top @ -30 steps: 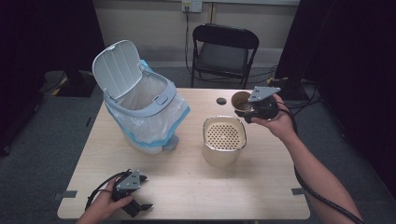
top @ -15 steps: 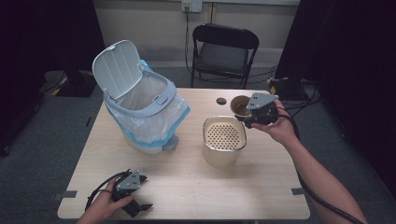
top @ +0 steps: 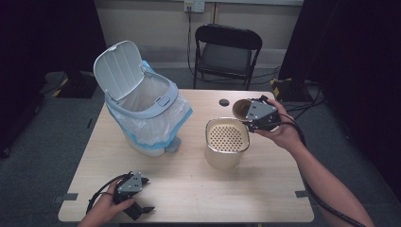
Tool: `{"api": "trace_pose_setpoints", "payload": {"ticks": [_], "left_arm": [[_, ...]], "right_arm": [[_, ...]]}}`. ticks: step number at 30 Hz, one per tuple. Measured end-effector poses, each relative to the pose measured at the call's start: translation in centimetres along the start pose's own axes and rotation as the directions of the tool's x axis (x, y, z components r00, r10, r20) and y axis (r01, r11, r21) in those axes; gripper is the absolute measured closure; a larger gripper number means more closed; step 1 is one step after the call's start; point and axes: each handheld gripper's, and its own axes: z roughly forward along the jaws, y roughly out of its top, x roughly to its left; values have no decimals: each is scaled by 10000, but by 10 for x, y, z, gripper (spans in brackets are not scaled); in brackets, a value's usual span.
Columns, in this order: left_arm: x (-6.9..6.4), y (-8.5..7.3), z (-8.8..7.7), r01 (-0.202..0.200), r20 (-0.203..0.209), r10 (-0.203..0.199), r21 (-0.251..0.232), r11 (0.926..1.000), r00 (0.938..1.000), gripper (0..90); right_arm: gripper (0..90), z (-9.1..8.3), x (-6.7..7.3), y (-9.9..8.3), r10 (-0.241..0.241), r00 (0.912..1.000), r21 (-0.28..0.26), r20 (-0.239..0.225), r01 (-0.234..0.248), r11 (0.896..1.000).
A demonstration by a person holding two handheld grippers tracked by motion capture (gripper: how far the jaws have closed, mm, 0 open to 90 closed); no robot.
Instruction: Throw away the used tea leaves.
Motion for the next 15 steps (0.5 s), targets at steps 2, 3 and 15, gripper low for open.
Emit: {"api": "trace_pose_setpoints", "payload": {"ticks": [2,3,15], "left_arm": [[0,0,0,-4,8,4,17,10000,10000,0],[0,0,0,8,-4,-8,-13,10000,10000,0],[0,0,0,10,5,-10,-9,10000,10000,0]], "right_arm": [[304,0,3,3,-279,9996,112,91,278,9995],[305,0,5,4,-497,9987,228,138,494,9985],[315,0,31,14,-4336,8744,2118,2177,3913,8956]]}}
